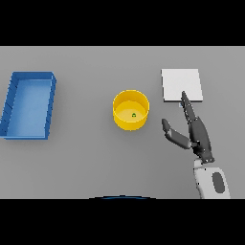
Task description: Pick up the red beaker and tilt it to pour out 1 green nut into yellow bowl. Pick up the yellow bowl and place it on the metallic measuring scale.
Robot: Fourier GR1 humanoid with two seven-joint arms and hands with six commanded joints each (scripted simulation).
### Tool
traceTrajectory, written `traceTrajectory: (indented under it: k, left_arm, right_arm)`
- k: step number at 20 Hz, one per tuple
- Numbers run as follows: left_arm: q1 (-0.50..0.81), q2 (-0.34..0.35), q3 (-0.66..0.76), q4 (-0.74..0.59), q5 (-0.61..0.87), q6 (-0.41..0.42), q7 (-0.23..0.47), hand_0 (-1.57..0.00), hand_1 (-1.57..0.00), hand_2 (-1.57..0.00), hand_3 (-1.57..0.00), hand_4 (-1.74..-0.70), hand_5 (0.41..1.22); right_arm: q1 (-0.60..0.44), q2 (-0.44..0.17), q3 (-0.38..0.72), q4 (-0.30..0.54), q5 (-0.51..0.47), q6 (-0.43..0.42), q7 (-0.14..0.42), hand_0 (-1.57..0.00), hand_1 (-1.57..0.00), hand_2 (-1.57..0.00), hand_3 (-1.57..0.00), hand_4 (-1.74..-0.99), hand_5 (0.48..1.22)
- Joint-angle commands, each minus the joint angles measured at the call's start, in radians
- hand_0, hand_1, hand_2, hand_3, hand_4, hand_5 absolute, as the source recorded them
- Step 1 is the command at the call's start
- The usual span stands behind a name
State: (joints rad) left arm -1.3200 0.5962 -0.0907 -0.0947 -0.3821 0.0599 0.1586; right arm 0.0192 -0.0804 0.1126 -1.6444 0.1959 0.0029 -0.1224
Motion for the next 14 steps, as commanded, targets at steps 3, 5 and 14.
traceTrajectory:
  k: [3, 5, 14]
  left_arm:
    - [0.110, 0.005, 0.039, -0.037, 0.067, 0.036, -0.021, -1.57, -1.57, -1.57, -1.57, -1.74, 1.221]
    - [0.197, -0.015, 0.057, -0.086, 0.114, 0.060, -0.041, -1.57, -1.57, -1.57, -1.57, -1.74, 1.221]
    - [0.588, -0.043, 0.027, -0.601, 0.244, 0.098, 0.189, -1.57, -1.57, -1.57, -1.57, -1.66, 0.868]
  right_arm:
    - [0.021, 0.002, 0.003, -0.009, -0.013, 0.011, -0.027, 0.00, 0.00, 0.00, 0.00, -1.131, 0.669]
    - [0.020, -0.005, 0.001, -0.001, -0.002, 0.005, -0.042, 0.00, 0.00, 0.00, 0.00, -1.151, 0.676]
    - [0.021, 0.001, 0.007, 0.004, 0.005, 0.001, -0.035, 0.00, 0.00, 0.00, 0.00, -1.155, 0.669]
